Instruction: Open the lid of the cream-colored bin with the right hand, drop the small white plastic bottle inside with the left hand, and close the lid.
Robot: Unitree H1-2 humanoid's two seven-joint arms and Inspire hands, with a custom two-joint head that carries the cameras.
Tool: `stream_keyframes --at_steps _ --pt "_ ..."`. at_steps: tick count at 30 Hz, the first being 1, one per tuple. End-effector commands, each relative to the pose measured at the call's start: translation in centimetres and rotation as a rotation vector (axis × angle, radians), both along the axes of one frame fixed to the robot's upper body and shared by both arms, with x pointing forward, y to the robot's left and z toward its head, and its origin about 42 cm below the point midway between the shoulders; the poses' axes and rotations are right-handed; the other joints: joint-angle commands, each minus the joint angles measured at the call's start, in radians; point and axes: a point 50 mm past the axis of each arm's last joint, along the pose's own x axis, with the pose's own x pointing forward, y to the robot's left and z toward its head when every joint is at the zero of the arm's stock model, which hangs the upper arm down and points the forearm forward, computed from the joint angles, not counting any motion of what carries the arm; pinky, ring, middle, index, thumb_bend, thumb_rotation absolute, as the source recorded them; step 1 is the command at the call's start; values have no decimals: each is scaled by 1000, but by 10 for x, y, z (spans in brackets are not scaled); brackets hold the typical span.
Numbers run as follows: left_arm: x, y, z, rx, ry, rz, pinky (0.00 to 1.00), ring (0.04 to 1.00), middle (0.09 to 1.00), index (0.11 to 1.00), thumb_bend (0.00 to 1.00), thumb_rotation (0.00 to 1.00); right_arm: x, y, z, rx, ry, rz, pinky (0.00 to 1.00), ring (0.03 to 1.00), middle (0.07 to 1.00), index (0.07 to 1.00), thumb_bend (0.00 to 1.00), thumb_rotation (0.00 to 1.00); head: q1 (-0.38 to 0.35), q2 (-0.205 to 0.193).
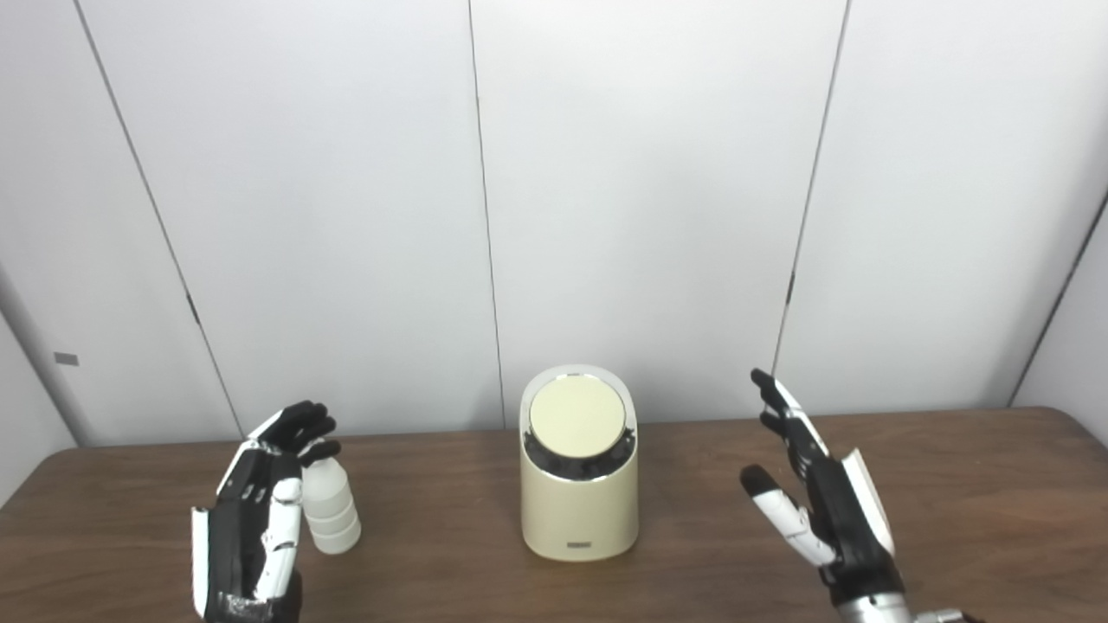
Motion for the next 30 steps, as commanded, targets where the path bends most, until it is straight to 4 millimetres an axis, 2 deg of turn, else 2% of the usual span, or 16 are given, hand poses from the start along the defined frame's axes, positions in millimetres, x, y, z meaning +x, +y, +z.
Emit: stream_keyframes --at_steps 1,4,7,9,12,14,18,21,26,30 --pt "8 -6 19 6 -86 -15 673 744 758 735 272 544 6 5 31 -38 -64 -7 883 949 961 936 665 950 0 0" --pt "7 -7 21 9 -91 -15 671 743 759 734 265 540 12 10 45 -63 -51 -18 867 937 945 937 612 900 1 3" --pt "7 -7 20 10 -90 -15 671 742 758 733 261 550 17 16 61 -65 -31 -7 876 943 961 957 549 619 0 3" --pt "7 -8 20 8 -90 -16 672 742 757 732 256 552 21 19 70 -59 -21 5 900 962 985 982 563 520 0 3" --pt "7 -8 20 7 -87 -16 673 742 756 735 257 552 29 24 83 -59 -12 6 892 968 993 991 596 448 -1 3" --pt "8 -9 19 4 -86 -17 675 743 757 735 265 553 34 27 90 -77 3 -6 884 964 989 991 625 432 0 2" --pt "8 -10 19 1 -86 -20 678 746 759 734 267 546 44 32 96 -112 43 -43 867 944 973 979 703 460 1 3" --pt "9 -11 19 6 -86 -23 676 745 758 736 263 551 53 36 98 -145 59 -88 750 870 914 935 805 492 3 3" --pt "8 -14 21 0 -91 -30 677 748 761 738 256 546 70 42 100 -150 79 -105 646 832 907 936 858 383 8 6" --pt "9 -17 21 2 -91 -29 674 746 762 740 257 547 81 46 100 -161 113 -98 655 856 943 965 892 324 7 3"
